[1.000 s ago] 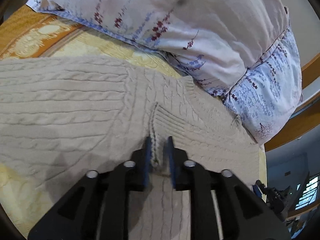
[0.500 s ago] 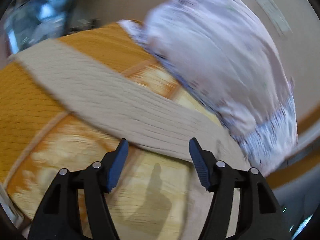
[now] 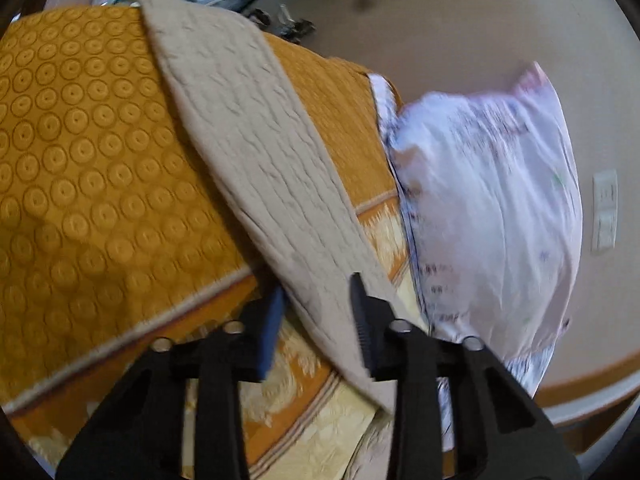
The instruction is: Fold small clothes
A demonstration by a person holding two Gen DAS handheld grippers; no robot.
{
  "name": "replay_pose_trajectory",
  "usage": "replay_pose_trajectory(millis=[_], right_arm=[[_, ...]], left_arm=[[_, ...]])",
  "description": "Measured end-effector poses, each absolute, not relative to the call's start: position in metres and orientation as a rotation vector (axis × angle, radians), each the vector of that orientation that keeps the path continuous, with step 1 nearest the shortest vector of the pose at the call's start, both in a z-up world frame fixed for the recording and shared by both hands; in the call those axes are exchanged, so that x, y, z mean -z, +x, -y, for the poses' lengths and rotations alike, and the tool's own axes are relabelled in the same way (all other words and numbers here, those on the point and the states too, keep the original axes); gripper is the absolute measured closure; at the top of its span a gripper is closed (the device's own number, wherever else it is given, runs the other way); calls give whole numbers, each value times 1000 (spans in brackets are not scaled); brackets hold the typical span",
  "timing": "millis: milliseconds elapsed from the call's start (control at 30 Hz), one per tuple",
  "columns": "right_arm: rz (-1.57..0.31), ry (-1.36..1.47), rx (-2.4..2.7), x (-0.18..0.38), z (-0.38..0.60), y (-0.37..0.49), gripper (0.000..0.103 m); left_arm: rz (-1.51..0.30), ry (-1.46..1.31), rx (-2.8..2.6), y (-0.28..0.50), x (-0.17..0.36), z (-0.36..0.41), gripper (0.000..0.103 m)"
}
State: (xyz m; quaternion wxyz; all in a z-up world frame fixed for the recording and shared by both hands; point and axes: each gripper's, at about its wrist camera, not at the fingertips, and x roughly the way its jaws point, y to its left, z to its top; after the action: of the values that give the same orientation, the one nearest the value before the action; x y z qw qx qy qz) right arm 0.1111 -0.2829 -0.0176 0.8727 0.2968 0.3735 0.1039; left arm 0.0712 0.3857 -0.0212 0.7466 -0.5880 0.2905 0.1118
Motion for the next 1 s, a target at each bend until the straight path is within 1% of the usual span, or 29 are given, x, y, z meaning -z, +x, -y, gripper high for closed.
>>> replay_pose_trajectory(millis=[33,100,133,200,333,467,567,633,700,733,767,800,867,900,967,1000], right_arm=[[-780,618,-220,17,283,111,29],[-779,617,-225,17,284,110,29],[-779,620,-228,17,285,110,29],[-778,622,-230,17,286,110,29],[-776,627,-228,17,287,110,29],[-773,626,-222,17,288,109,29],[-773,625,-219,17,289,108,29],[-771,625,-216,17,290,108,29],[-772,623,-215,17,291,108,29],[-773,618,-214,17,291,108,29],[-775,614,-214,17,291,108,29],[-778,608,-214,16,290,108,29],[-782,595,-219,13,289,109,29],[-782,583,-227,10,288,109,29],[-775,539,-255,2,281,110,29],[-770,513,-271,-3,277,110,29]], left_arm=[[-628,-1298,-252,72,22,-389,79],[-622,-1300,-282,74,22,-394,88],[-622,-1297,-286,74,22,-395,96],[-606,-1277,-277,79,14,-392,96],[-548,-1183,-142,97,-30,-358,97],[-555,-1095,67,123,-66,-294,97],[-598,-1040,247,143,-79,-229,97],[-636,-1009,349,151,-77,-187,96],[-684,-967,416,156,-71,-151,92],[-734,-921,460,160,-64,-123,85],[-777,-881,494,164,-58,-104,72],[-838,-827,532,167,-48,-79,66],[-886,-761,561,165,-38,-56,49],[-889,-727,574,164,-37,-50,46],[-865,-705,591,158,-41,-53,36],[-845,-705,593,154,-44,-61,34]])
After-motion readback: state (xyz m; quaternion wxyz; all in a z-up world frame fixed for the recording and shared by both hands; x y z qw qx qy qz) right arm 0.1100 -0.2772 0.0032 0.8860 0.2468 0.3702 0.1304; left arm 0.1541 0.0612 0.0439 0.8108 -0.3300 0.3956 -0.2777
